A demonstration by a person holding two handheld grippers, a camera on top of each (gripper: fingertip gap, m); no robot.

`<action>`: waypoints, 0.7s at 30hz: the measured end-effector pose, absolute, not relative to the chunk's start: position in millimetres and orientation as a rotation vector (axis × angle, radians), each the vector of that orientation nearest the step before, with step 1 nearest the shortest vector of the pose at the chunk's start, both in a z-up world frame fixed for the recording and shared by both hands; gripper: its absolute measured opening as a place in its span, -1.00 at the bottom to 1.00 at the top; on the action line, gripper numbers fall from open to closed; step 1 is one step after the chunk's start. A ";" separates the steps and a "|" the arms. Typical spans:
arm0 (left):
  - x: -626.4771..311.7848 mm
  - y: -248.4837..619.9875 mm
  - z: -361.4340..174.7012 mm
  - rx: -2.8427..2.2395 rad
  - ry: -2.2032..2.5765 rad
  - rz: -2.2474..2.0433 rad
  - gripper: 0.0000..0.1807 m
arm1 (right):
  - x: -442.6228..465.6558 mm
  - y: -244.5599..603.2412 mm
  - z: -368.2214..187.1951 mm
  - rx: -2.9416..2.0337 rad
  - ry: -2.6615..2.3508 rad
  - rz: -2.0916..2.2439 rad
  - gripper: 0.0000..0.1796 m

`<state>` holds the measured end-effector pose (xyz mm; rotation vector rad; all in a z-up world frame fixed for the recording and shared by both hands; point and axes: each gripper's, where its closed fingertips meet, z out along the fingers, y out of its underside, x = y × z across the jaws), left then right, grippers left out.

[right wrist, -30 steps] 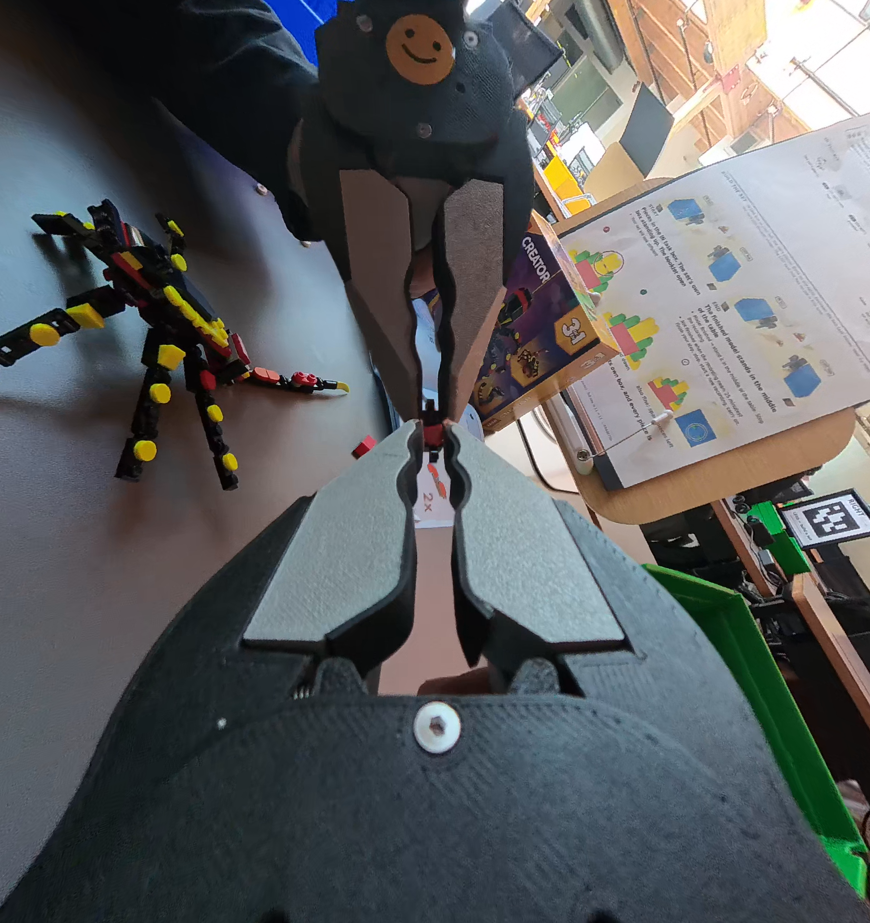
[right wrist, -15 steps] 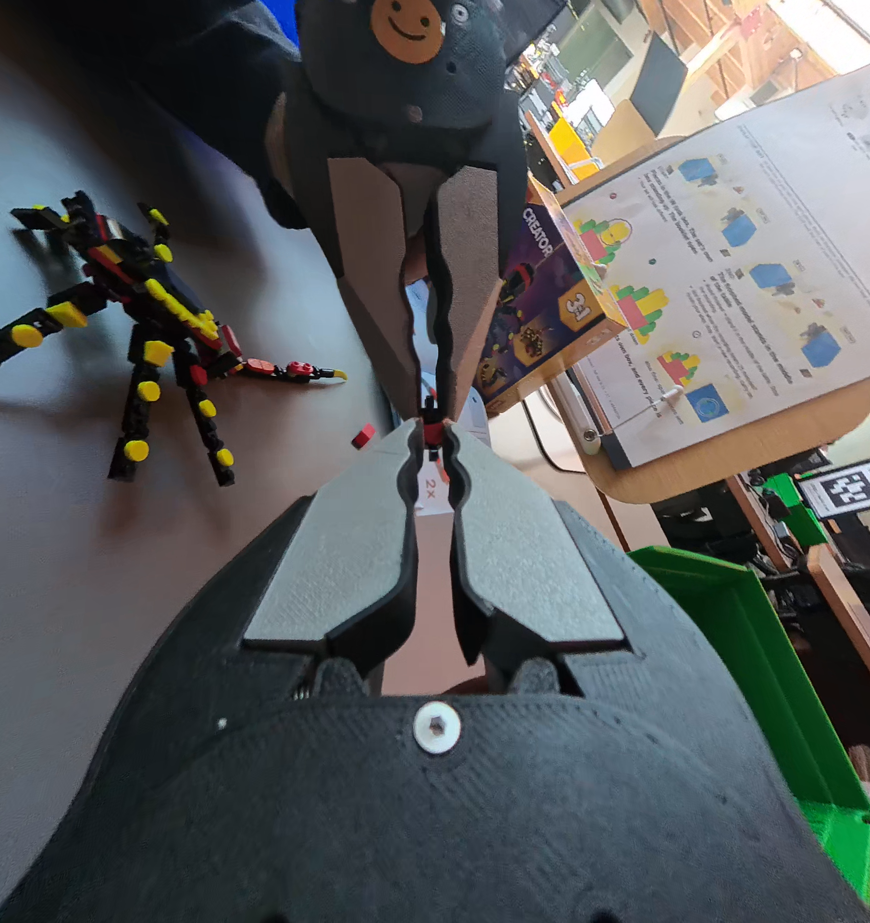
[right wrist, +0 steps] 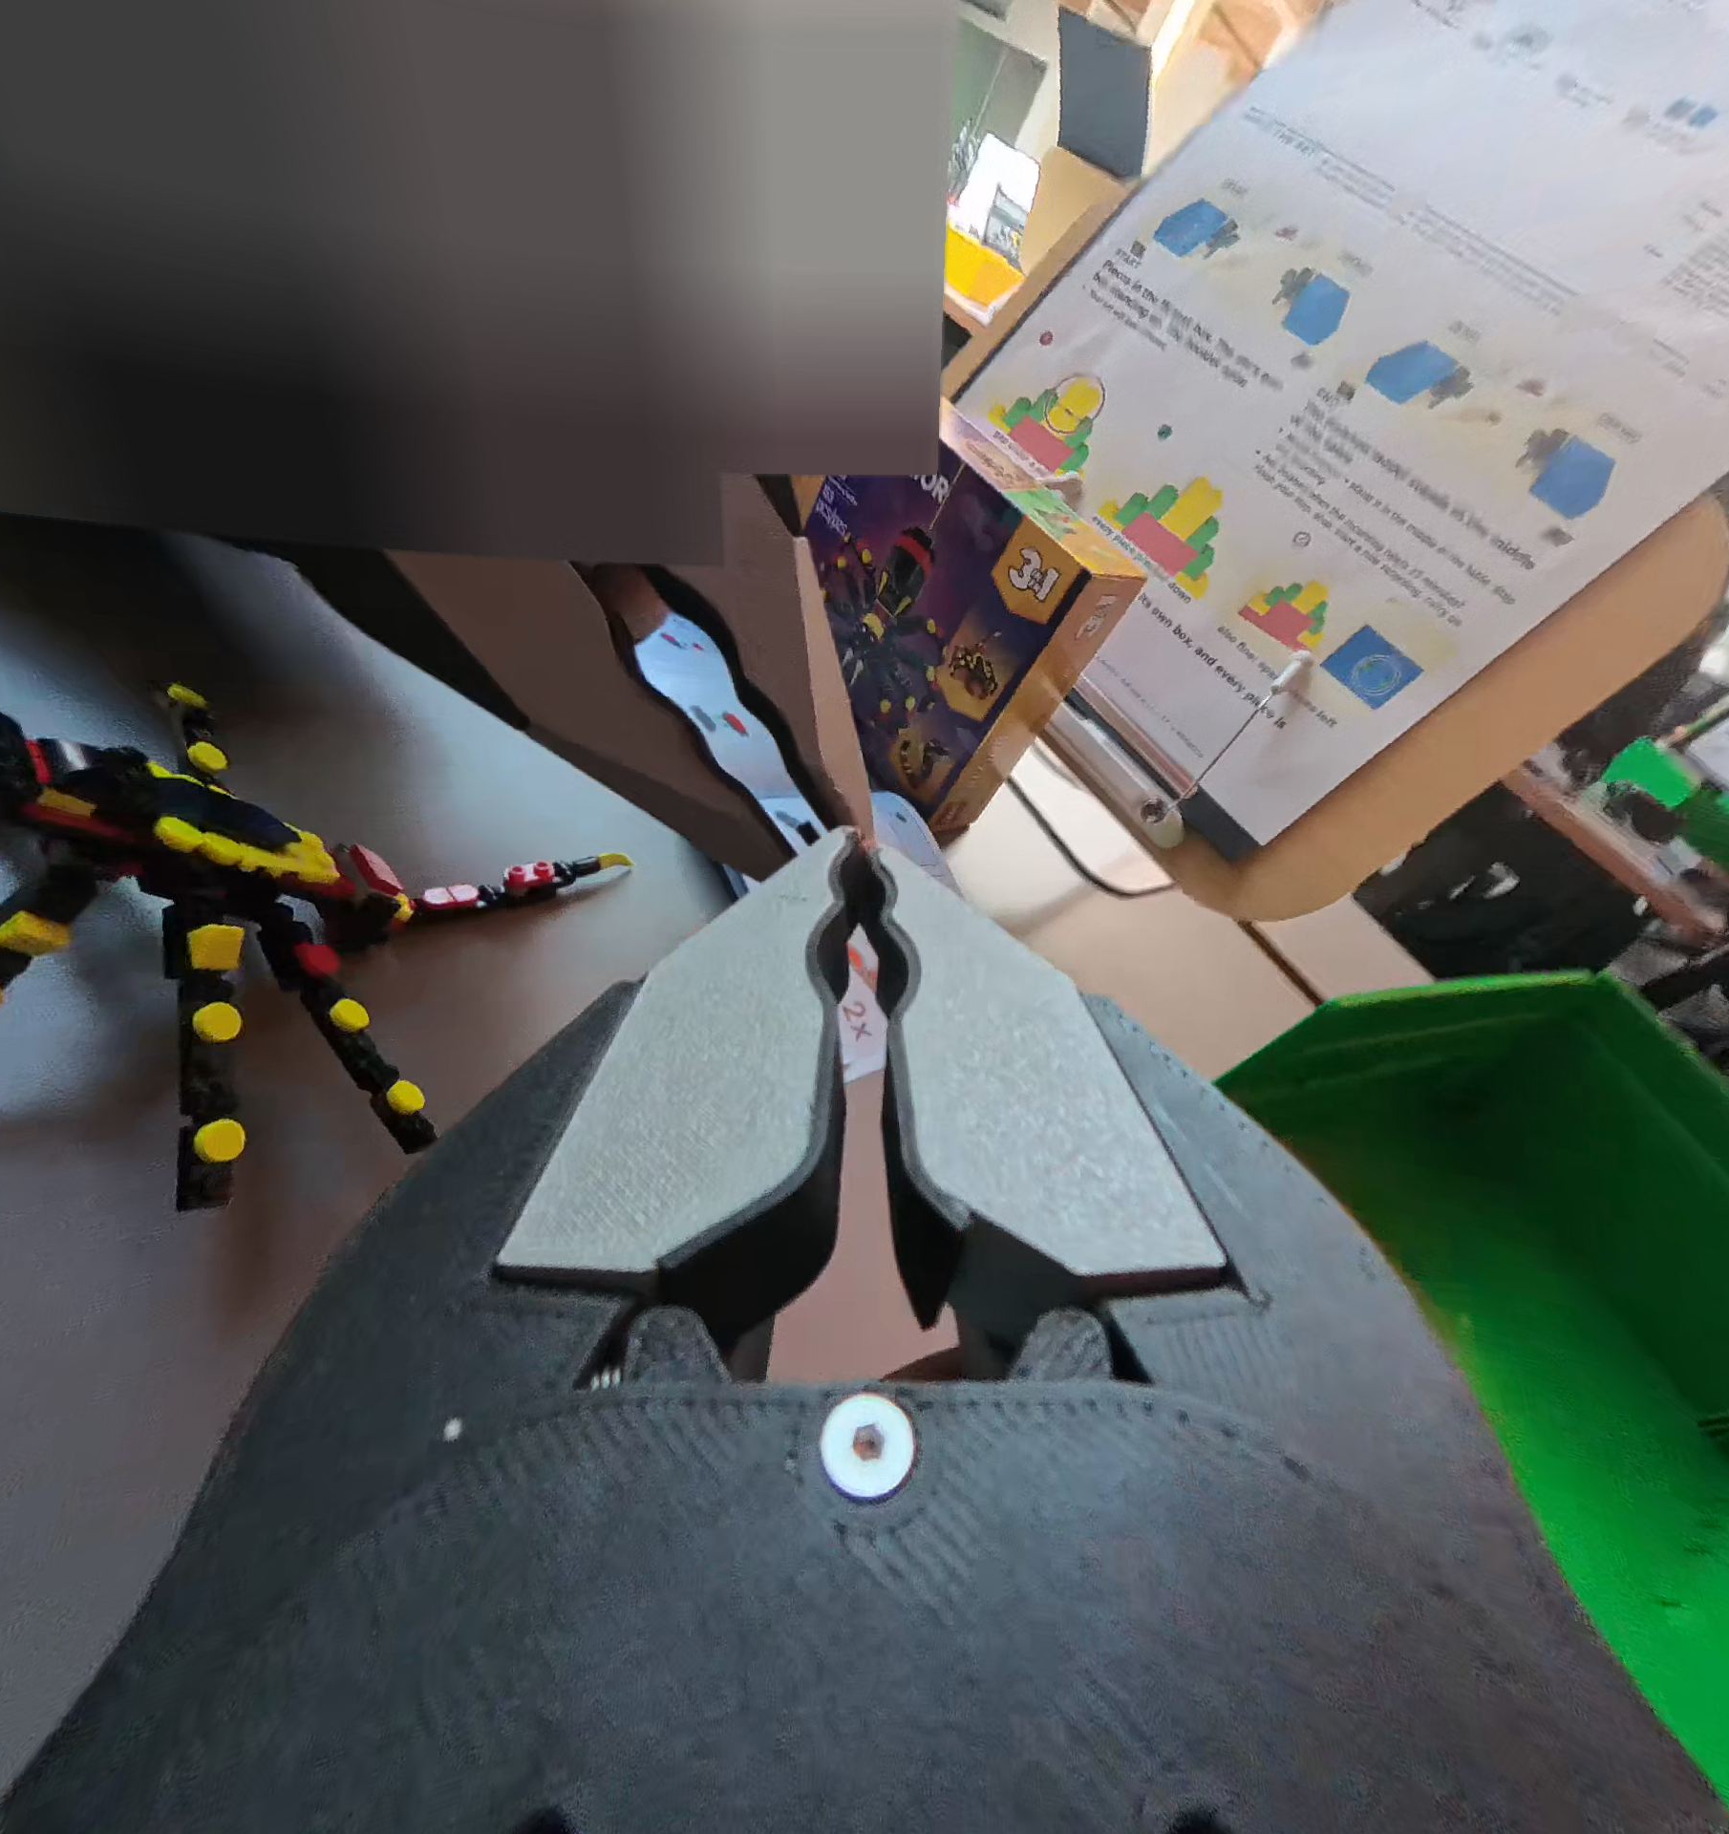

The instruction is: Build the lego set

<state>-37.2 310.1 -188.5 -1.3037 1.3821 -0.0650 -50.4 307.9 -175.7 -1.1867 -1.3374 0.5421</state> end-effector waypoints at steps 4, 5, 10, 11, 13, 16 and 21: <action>-41.9 314.4 -197.7 -1.368 1.412 -0.158 -0.93 | -45.7 296.2 -174.4 -1.096 -1.417 0.579 -1.00; -42.3 314.8 -199.0 -1.385 1.412 -0.184 -0.93 | -42.5 297.1 -174.5 -1.091 -1.428 0.579 -1.00; -38.0 304.4 -200.3 -1.380 1.464 -0.308 -0.93 | -35.3 299.6 -180.2 -1.067 -1.484 0.525 -0.87; -37.7 303.5 -199.5 -1.378 1.462 -0.319 -0.93 | -36.1 299.1 -183.3 -1.066 -1.502 0.508 -0.86; -36.2 300.3 -199.8 -1.374 1.475 -0.342 -0.93 | -38.4 296.2 -188.5 -1.053 -1.539 0.484 -0.86; -34.2 297.4 -200.6 -1.369 1.487 -0.353 -0.93 | -41.1 292.8 -192.2 -1.042 -1.563 0.471 -0.93; -31.9 293.9 -200.2 -1.358 1.495 -0.368 -0.93 | -42.6 290.6 -194.0 -1.042 -1.577 0.478 -0.93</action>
